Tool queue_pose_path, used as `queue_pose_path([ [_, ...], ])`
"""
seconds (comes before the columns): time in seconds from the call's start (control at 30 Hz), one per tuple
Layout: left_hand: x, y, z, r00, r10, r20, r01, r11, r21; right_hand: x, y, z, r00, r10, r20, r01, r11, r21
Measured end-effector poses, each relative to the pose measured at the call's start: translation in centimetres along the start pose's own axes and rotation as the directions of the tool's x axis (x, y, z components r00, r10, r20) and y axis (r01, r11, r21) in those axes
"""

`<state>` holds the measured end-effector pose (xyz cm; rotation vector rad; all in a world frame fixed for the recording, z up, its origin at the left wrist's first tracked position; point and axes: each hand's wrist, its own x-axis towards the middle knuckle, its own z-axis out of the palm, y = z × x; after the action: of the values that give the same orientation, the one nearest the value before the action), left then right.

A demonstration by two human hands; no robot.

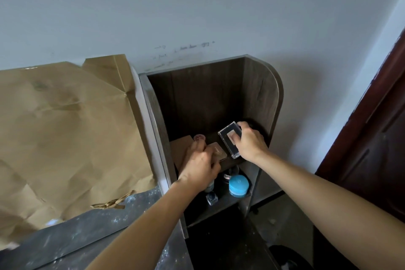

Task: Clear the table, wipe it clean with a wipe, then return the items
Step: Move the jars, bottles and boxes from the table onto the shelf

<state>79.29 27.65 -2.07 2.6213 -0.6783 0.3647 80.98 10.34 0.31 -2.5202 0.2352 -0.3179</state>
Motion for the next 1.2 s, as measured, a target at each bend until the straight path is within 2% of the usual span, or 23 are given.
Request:
queue_pose_path([
  [0.13, -0.2, -0.2, 0.1, 1.000, -0.001, 0.025, 0.001, 1.000, 0.016, 0.4, 0.1, 0.6, 0.998, -0.056, -0.028, 0.049, 0.978, -0.201],
  [0.3, -0.1, -0.5, 0.3, 1.000, 0.020, 0.018, -0.021, 0.998, 0.057, -1.8, 0.7, 0.1, 0.967, -0.253, -0.003, 0.227, 0.870, -0.438],
  [0.5, -0.1, -0.6, 0.6, 0.999, 0.051, -0.014, -0.049, 0.992, 0.114, -4.0, 2.3, -0.1, 0.917, -0.388, 0.095, 0.391, 0.825, -0.408],
  [0.7, -0.5, 0.2, 0.1, 0.999, 0.038, -0.007, -0.037, 0.993, 0.114, -2.8, 2.7, 0.0, 0.929, -0.350, 0.124, 0.367, 0.815, -0.448],
  [0.8, -2.0, 1.2, -0.6, 1.000, 0.022, -0.005, -0.022, 0.994, 0.104, -2.7, 3.1, -0.3, 0.921, -0.359, 0.149, 0.388, 0.826, -0.409],
  [0.87, -3.6, 2.0, -1.1, 0.998, 0.035, -0.059, -0.028, 0.991, 0.129, -3.3, 3.4, -1.0, 0.904, -0.414, 0.103, 0.422, 0.832, -0.360],
  [0.93, -5.8, 2.8, -1.5, 0.991, 0.035, -0.128, -0.017, 0.990, 0.142, -4.6, 3.7, -1.7, 0.852, -0.523, 0.000, 0.498, 0.811, -0.308],
  [1.03, -10.2, 3.6, -1.8, 0.977, -0.052, -0.205, 0.077, 0.991, 0.113, -7.4, 4.1, -2.0, 0.764, -0.639, -0.090, 0.617, 0.764, -0.187],
  [1.1, -13.7, 3.4, -1.4, 0.967, -0.136, -0.214, 0.164, 0.979, 0.120, -9.2, 4.0, -1.0, 0.731, -0.680, -0.059, 0.674, 0.733, -0.091],
  [1.2, -20.2, 2.8, -0.8, 0.929, -0.342, -0.145, 0.361, 0.922, 0.141, -12.4, 3.3, 2.2, 0.694, -0.715, 0.085, 0.715, 0.698, 0.032],
])
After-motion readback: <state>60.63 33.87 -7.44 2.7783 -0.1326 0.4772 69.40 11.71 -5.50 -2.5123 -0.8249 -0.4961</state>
